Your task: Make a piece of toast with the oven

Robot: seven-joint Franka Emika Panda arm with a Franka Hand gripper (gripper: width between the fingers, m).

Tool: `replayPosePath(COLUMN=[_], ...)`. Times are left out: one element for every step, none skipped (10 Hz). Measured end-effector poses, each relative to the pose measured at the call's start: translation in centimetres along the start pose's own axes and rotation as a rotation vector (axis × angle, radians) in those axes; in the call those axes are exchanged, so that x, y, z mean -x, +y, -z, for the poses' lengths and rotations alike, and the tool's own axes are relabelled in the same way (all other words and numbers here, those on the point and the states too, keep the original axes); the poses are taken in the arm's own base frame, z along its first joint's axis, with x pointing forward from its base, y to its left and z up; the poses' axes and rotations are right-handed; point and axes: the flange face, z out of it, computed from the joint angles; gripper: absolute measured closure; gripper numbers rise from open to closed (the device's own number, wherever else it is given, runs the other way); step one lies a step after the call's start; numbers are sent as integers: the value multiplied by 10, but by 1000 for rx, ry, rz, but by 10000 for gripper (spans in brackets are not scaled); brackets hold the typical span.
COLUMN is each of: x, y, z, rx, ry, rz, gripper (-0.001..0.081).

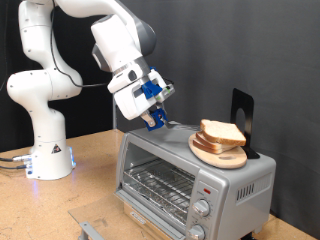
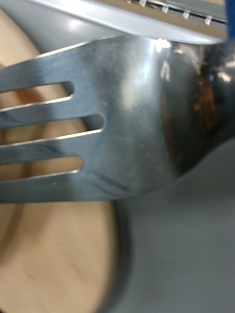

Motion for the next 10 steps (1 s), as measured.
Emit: replayPosePath(x=[2,3,3,2,2,0,-1,-2,-3,-3], y=[-1,-2,-3,-4,-6,-7,-8,-10,-12,-15], z=[-2,-2,-2,-1,0,1,2,3,3,2], rx=[21,32,34,32,31,29,26,25,25,30], ry=[-35,-56,-66,-68,-67,-63,-60,-57,-53,-49], rz=[3,2,-3,-7,-12,-19,-26,-35,-41,-43], gripper=[315,315,315,315,315,315,315,315,315,315])
